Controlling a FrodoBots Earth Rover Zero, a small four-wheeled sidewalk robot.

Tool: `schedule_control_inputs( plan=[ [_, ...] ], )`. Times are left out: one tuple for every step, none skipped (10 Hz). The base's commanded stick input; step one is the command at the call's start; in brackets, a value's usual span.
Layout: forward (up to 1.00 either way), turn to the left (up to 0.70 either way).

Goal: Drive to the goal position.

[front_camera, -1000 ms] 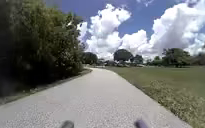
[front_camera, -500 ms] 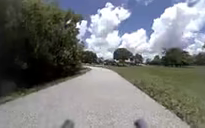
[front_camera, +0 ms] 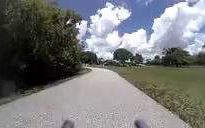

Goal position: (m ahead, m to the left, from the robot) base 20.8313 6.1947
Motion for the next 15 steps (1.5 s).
schedule_control_inputs(
  plan=[
    [0.5,0.0],
    [0.5,0.0],
    [0.5,0.0],
    [0.5,0.0],
    [0.5,0.0],
    [0.5,0.0],
    [0.5,0.0],
    [0.5,0.0],
    [0.5,0.0],
    [0.5,0.0],
    [0.5,0.0],
    [0.5,0.0],
    [0.5,0.0],
    [0.5,0.0],
    [0.5,0.0]
  ],
)
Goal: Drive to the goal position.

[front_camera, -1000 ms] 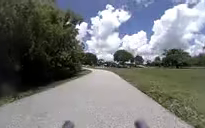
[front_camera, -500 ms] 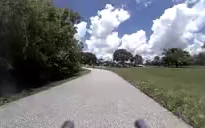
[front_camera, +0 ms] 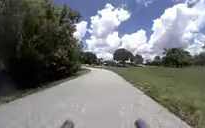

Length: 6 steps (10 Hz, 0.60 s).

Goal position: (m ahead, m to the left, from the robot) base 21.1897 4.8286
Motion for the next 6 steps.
schedule_control_inputs(
  plan=[
    [0.5,0.0],
    [0.5,0.0],
    [0.5,0.0],
    [0.5,0.0],
    [0.5,0.0],
    [0.5,0.0]
  ],
)
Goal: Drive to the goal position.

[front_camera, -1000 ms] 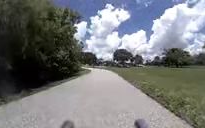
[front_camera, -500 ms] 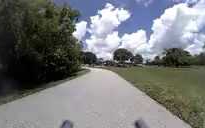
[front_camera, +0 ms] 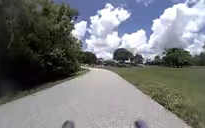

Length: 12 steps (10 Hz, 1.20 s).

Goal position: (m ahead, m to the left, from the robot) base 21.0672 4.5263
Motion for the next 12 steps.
schedule_control_inputs(
  plan=[
    [0.5,0.0],
    [0.5,0.0],
    [0.5,0.01],
    [0.5,0.16],
    [0.5,0.25],
    [0.5,0.1],
    [0.5,0.0],
    [0.5,0.0],
    [0.5,0.0],
    [0.5,0.0],
    [0.5,0.0],
    [0.5,0.0]
  ],
)
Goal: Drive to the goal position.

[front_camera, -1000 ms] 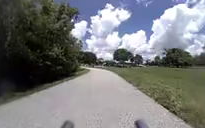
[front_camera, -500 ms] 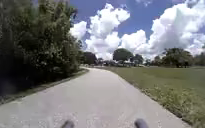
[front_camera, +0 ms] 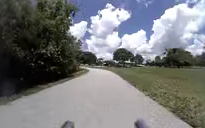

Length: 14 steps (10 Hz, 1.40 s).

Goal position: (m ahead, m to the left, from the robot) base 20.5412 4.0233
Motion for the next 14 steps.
schedule_control_inputs(
  plan=[
    [0.5,0.0],
    [0.5,0.0],
    [0.5,0.0],
    [0.5,0.0],
    [0.5,0.0],
    [0.5,0.0],
    [0.5,0.0],
    [0.5,0.0],
    [0.5,0.0],
    [0.5,0.0],
    [0.5,0.0],
    [0.5,0.0],
    [0.5,0.0],
    [0.5,0.0]
  ],
)
